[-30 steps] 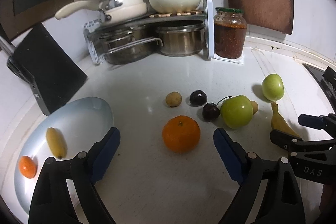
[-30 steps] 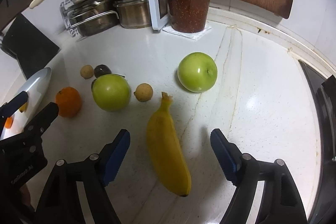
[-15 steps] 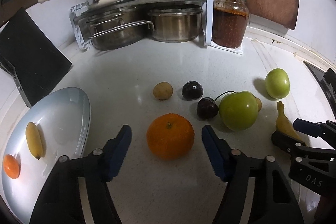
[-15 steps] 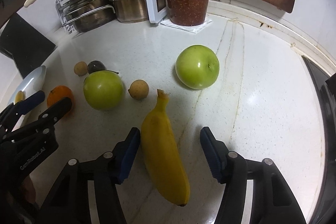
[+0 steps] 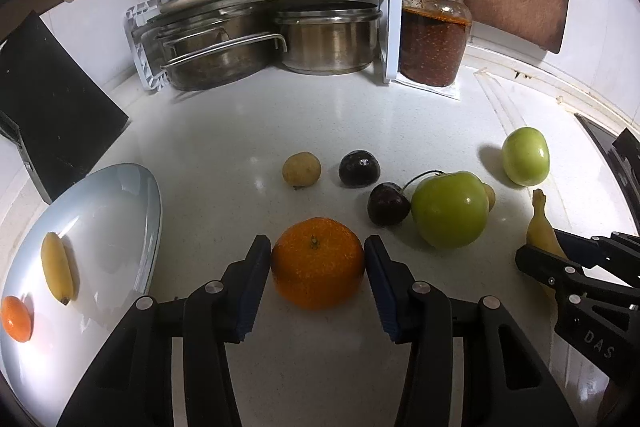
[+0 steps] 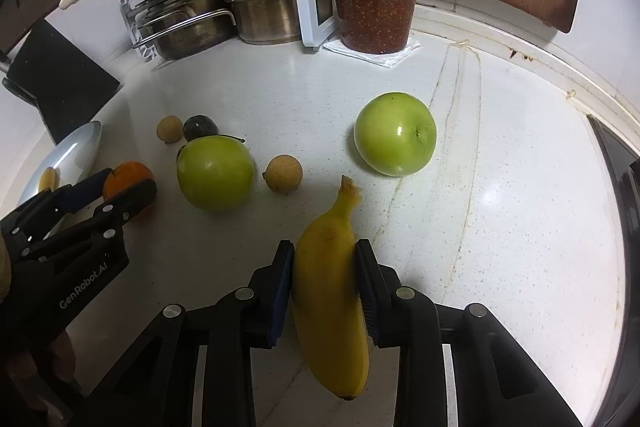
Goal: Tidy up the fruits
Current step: 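Lower the left tool around a large orange while the right tool approaches another banana, then grasp and lift the large orange with the left tool while the right tool lifts the banana, then carry the orange in the left tool while the right carries the banana to the plate, then open the left tool beside the other orange while the right tool releases the banana, then withdraw both tools from the plate toward the green apples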
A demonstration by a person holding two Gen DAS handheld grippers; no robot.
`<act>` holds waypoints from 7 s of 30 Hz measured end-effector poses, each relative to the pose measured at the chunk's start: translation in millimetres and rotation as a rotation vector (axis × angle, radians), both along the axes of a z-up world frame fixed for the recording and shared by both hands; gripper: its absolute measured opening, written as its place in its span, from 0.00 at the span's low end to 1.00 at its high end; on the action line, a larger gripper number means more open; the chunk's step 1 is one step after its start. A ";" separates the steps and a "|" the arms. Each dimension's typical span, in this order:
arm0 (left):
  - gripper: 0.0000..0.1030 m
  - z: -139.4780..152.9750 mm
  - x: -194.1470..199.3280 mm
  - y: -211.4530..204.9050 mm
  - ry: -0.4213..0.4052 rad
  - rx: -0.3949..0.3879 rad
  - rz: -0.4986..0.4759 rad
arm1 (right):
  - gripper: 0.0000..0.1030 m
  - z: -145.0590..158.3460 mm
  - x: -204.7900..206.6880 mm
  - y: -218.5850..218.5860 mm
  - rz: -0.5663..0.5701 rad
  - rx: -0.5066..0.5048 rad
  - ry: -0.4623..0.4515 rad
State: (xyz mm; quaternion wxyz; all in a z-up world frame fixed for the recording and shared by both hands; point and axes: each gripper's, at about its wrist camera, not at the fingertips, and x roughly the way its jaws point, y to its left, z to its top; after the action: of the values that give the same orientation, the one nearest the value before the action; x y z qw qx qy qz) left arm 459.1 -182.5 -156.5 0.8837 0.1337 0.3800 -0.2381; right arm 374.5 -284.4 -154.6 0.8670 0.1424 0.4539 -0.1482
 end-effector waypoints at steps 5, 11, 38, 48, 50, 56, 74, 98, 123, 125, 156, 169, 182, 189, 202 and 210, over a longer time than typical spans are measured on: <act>0.46 3.9 -9.0 2.8 -0.014 -0.003 0.003 | 0.31 3.4 -3.5 -0.3 0.011 -0.003 -0.010; 0.46 13.9 -21.5 7.5 -0.046 -0.006 0.017 | 0.31 11.3 -9.6 -0.5 0.029 -0.008 -0.031; 0.46 79.6 -92.9 46.4 -0.159 -0.060 0.166 | 0.31 74.1 -41.9 16.4 0.166 0.003 -0.177; 0.46 107.2 -109.5 63.9 -0.224 -0.073 0.226 | 0.31 102.9 -43.5 29.1 0.243 0.020 -0.255; 0.46 111.2 -111.7 69.4 -0.235 -0.073 0.245 | 0.31 106.8 -41.1 33.1 0.260 0.026 -0.268; 0.46 120.3 -116.6 88.8 -0.263 -0.069 0.301 | 0.31 118.2 -33.6 50.8 0.318 0.049 -0.305; 0.46 138.0 -121.7 159.5 -0.327 -0.041 0.460 | 0.31 138.0 -1.2 119.2 0.478 0.101 -0.369; 0.46 121.9 -80.0 220.9 -0.292 -0.025 0.605 | 0.31 133.3 72.9 190.9 0.629 0.107 -0.359; 0.46 45.2 -13.8 251.4 -0.118 0.005 0.634 | 0.31 50.1 166.7 234.6 0.687 0.194 -0.138; 0.46 38.8 -10.4 251.7 -0.107 0.014 0.630 | 0.31 45.1 171.3 235.3 0.684 0.193 -0.125; 0.54 12.4 4.3 251.9 -0.033 0.032 0.629 | 0.50 30.3 187.4 233.2 0.636 0.124 -0.115; 0.83 57.7 -22.7 239.6 -0.154 0.038 0.656 | 0.70 65.2 151.7 209.3 0.559 0.079 -0.188; 0.98 95.7 -52.3 202.5 -0.260 0.013 0.594 | 0.81 99.8 99.0 162.3 0.427 -0.036 -0.283; 0.98 110.5 -65.9 170.4 -0.280 -0.023 0.525 | 0.86 118.4 64.0 126.7 0.343 -0.079 -0.334; 0.98 130.8 -95.9 110.2 -0.331 -0.061 0.383 | 0.91 140.1 2.7 64.5 0.189 -0.164 -0.379; 1.00 135.8 -109.0 76.3 -0.347 -0.044 0.334 | 0.99 146.4 -29.5 35.1 0.115 -0.215 -0.402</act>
State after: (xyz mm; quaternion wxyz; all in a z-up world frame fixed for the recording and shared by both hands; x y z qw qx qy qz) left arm 350.1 -106.3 -20.7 0.9656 0.0885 0.2340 -0.0704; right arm 345.0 -249.3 -8.2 0.9571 0.0499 0.2612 -0.1147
